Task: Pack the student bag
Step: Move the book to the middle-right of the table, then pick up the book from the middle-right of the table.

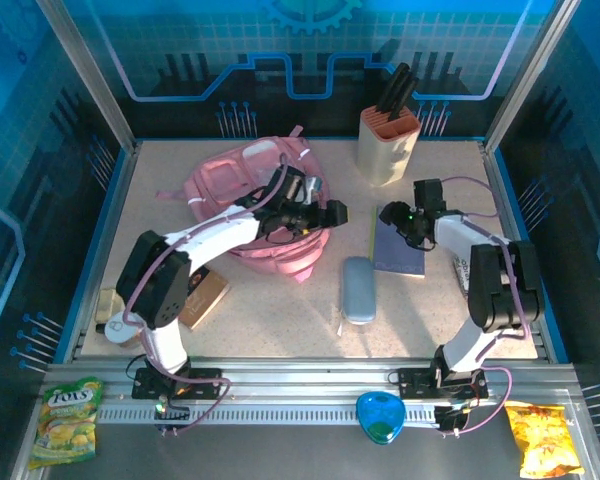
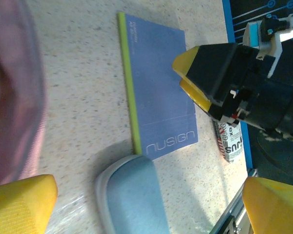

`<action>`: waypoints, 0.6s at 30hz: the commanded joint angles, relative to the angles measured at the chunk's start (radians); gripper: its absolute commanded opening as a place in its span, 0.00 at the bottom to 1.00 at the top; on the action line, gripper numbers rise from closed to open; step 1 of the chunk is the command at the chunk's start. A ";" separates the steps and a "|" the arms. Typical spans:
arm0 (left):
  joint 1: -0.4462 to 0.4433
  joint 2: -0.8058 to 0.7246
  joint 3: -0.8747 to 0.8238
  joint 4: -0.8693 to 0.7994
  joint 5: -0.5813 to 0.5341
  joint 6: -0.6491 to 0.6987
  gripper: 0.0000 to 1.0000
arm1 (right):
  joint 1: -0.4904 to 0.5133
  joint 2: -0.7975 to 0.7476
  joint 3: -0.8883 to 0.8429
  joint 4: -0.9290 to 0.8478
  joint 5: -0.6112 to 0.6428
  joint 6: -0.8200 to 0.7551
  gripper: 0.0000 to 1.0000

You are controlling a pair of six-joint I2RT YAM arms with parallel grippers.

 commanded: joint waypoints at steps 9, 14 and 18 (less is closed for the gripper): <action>-0.071 0.273 0.239 -0.004 0.078 -0.172 0.81 | -0.080 0.029 0.025 -0.196 0.034 -0.154 0.70; -0.079 0.366 0.332 -0.047 0.069 -0.179 0.71 | -0.084 0.067 0.031 -0.204 -0.008 -0.165 0.70; -0.079 0.434 0.393 -0.091 0.062 -0.185 0.66 | -0.085 0.086 0.027 -0.207 -0.041 -0.148 0.70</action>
